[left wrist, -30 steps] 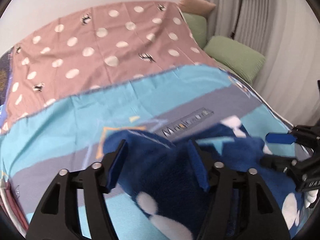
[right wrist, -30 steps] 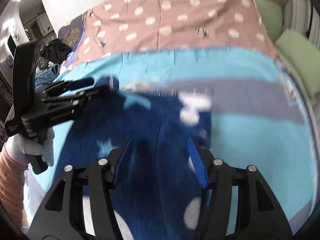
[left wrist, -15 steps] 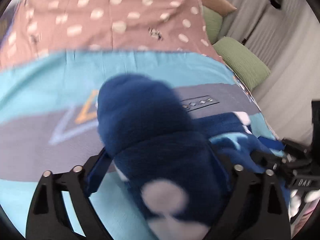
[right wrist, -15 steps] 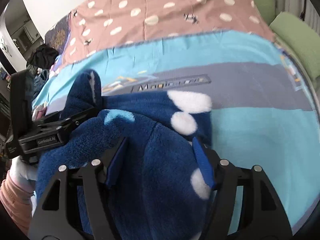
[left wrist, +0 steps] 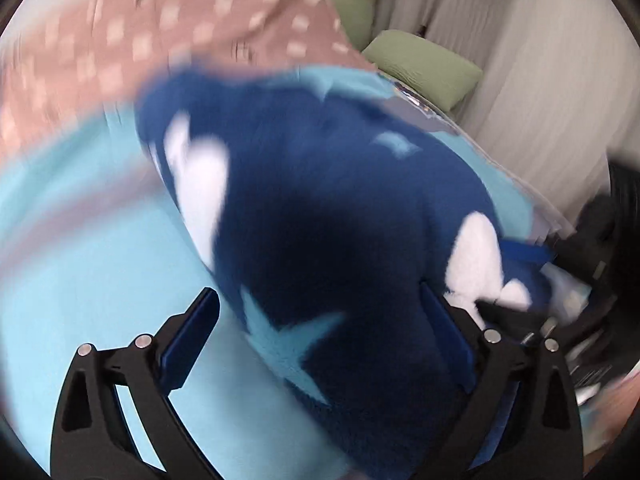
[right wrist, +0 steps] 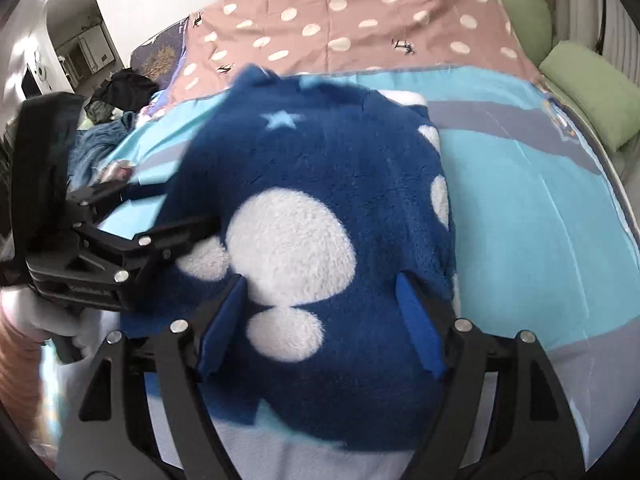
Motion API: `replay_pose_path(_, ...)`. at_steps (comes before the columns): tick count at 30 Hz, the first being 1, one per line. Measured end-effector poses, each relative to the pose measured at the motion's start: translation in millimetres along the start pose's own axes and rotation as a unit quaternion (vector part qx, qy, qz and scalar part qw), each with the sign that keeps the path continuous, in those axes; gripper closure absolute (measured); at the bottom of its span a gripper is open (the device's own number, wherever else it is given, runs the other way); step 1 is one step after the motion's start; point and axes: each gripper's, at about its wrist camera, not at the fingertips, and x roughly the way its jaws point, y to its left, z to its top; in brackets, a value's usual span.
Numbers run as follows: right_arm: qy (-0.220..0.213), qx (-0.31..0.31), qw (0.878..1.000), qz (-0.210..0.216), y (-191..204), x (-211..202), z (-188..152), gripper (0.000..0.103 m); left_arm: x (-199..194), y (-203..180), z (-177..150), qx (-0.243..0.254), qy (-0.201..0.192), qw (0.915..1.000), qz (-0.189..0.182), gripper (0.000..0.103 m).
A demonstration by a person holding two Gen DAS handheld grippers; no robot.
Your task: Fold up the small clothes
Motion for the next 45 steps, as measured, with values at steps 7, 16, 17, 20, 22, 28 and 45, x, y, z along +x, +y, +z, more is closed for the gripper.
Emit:
replay_pose_path(7, -0.013, -0.009, 1.0, 0.001, 1.7, -12.5, 2.7, 0.027, -17.6, 5.6, -5.8, -0.045, -0.033, 0.998, -0.028, 0.011)
replay_pose_path(16, -0.049, 0.055, 0.995, 0.071, -28.8, -73.6, -35.4, 0.028, -61.2, -55.9, -51.7, 0.059, -0.037, 0.9969, -0.036, 0.016)
replay_pose_path(17, -0.036, 0.065, 0.994, 0.085, -32.8, -68.3, -40.5, 0.028, -44.9, -58.2, -60.7, 0.084, -0.012, 0.9963, 0.005, 0.015)
replay_pose_path(20, 0.009, 0.058, 0.997, 0.057, -32.0, -39.9, -50.1, 0.028, -7.7, -56.7, -79.2, 0.093, 0.026, 0.9948, 0.033, 0.007)
replay_pose_path(22, -0.003, 0.052, 0.998, 0.045, -26.0, -46.0, -48.5, 0.028, -2.4, -63.8, -83.6, 0.106, 0.021, 0.9923, 0.06, 0.007)
replay_pose_path(28, -0.049, 0.108, 0.989, 0.084, -46.4, -87.8, -58.8, 0.028, -27.4, -79.1, -87.2, 0.113, -0.015, 0.9925, 0.043, 0.008)
replay_pose_path(45, 0.045, 0.323, 0.925, 0.197, -72.9, -42.2, -95.7, 0.019, -51.0, -49.5, -49.7, 0.021, -0.098, 0.9949, 0.01, 0.008)
